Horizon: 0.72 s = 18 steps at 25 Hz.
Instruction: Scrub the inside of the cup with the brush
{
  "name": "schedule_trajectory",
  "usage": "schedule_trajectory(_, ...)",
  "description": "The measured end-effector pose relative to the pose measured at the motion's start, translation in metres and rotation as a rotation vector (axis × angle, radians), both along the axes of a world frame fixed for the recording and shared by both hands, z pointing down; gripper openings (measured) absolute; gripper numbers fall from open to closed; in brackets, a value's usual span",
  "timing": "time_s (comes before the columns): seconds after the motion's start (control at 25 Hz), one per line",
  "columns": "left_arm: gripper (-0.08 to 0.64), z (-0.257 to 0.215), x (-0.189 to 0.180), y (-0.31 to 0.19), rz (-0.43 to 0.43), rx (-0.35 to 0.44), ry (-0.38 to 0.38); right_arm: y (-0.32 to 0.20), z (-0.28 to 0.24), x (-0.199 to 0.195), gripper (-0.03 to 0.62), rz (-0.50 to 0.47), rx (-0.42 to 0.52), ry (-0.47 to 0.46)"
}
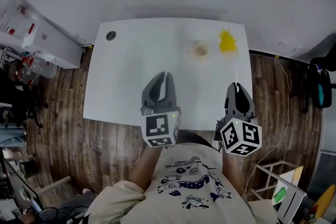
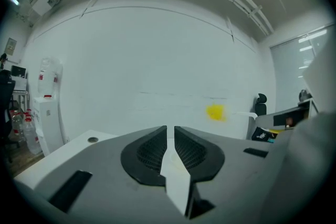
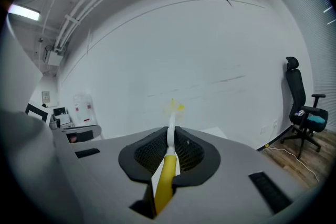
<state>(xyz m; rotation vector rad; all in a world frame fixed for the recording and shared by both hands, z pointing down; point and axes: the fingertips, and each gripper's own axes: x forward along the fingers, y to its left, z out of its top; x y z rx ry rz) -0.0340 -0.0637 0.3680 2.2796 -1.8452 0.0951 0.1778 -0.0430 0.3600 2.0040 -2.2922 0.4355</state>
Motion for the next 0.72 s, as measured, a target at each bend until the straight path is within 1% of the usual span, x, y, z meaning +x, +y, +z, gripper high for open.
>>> schedule_trajectory(0.24,0.04,0.011,-0.006,0.001,-0.008,-0.044,-0.012,-0.002,0.012,-0.006,0.048,-0.016,-0.034,-0.015)
schedule_trajectory(0.44,0.04,0.021,-0.006,-0.008,0.033,-0.073,-0.019,-0.003,0.02,-0.012,0.048,0.0,-0.061,-0.021)
schedule_trajectory(0.72,0.04,0.029,0.003,-0.034,0.073,-0.094,-0.018,-0.015,0.028,0.003,0.048,0.052,-0.094,-0.006)
